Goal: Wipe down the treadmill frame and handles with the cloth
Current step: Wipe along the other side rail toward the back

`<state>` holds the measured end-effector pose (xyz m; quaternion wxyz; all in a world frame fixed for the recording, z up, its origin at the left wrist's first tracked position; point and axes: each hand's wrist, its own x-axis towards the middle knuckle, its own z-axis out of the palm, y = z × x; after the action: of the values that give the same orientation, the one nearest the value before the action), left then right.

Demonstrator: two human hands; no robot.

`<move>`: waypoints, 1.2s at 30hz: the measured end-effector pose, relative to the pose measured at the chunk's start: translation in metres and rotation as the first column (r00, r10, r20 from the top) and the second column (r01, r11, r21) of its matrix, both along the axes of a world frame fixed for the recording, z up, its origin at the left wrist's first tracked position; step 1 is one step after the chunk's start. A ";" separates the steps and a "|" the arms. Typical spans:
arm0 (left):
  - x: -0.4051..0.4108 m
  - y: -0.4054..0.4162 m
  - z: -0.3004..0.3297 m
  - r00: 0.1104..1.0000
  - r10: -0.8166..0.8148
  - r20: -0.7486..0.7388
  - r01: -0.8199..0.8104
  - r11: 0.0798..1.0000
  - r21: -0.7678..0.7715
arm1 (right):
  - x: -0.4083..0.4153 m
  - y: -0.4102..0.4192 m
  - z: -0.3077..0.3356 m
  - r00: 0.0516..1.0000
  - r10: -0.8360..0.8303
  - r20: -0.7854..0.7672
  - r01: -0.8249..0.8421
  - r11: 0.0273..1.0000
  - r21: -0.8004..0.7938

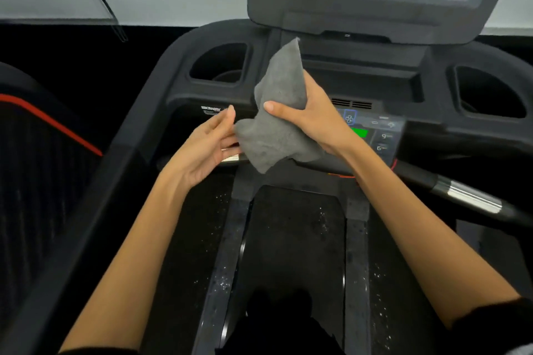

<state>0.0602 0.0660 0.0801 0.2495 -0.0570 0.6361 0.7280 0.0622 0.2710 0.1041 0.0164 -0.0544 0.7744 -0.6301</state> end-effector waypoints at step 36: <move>-0.013 -0.060 -0.118 0.749 -0.284 -0.599 -0.398 0.530 -0.749 | -0.023 -0.097 -0.139 0.945 -0.100 -0.310 0.302 0.626 0.719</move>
<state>0.0474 0.0063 -0.0380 -0.0783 0.0677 0.9470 0.3039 0.0393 0.1742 -0.0350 -0.1273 -0.0309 0.9631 -0.2352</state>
